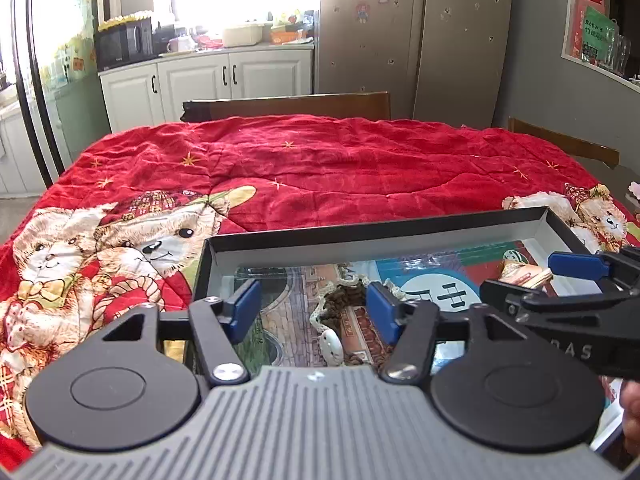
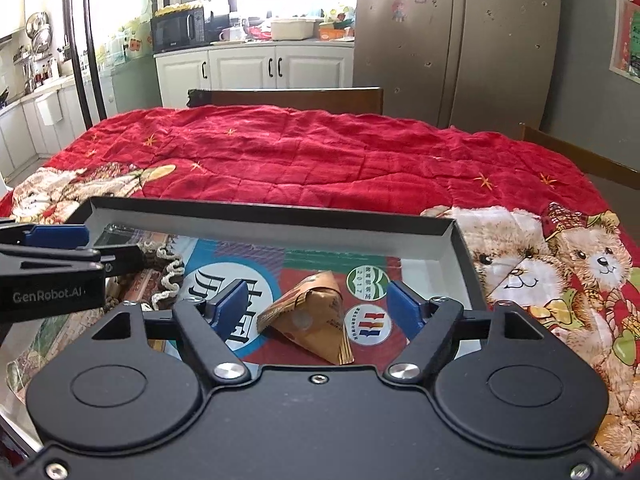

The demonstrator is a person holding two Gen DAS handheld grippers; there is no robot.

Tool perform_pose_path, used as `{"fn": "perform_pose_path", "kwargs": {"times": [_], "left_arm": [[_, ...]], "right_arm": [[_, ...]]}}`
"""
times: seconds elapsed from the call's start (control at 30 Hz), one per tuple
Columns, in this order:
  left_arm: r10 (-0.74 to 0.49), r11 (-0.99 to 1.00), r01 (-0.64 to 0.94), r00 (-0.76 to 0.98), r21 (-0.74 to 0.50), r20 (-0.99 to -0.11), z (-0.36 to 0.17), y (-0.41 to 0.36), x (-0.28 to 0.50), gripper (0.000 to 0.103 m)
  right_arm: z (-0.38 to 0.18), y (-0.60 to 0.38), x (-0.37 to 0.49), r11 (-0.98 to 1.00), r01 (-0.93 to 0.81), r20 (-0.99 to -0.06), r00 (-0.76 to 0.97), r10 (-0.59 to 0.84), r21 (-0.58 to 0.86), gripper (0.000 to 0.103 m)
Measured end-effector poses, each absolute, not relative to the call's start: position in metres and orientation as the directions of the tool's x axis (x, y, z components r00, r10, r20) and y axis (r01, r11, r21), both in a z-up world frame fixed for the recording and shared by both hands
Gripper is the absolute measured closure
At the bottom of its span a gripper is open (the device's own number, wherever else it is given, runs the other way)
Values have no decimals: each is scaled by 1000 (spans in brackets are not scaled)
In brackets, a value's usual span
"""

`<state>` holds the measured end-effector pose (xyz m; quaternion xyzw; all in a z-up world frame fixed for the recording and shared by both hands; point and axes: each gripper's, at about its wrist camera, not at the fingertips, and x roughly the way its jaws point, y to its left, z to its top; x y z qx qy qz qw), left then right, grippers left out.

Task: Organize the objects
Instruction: 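Lower the brown scrunchie into the box and open the left gripper, then withdraw both grippers from the box back toward the remaining items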

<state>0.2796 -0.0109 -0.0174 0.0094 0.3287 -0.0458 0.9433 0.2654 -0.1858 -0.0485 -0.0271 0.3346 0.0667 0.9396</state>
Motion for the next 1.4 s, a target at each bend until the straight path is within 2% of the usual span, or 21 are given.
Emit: {"fn": "perform_pose_path", "kwargs": {"times": [0.53, 0.87, 1.0, 1.23, 1.4], "left_arm": [[-78, 995, 99, 816, 5, -572, 7, -11, 249, 21], [-60, 992, 108, 849, 61, -526, 25, -13, 218, 9], [-57, 991, 111, 857, 74, -512, 30, -14, 207, 8], [-69, 992, 113, 864, 57, -498, 39, -9, 190, 1], [-77, 991, 124, 856, 57, -511, 41, -6, 180, 0]], "right_arm": [[-20, -188, 238, 989, -148, -585, 802, 120, 0, 27], [-3, -184, 206, 984, -175, -553, 823, 131, -26, 27], [4, -180, 192, 981, -183, -543, 831, 124, -57, 27], [11, -178, 168, 977, -188, -532, 840, 110, -96, 19], [12, -179, 150, 975, -193, -519, 848, 107, -113, 14]]}}
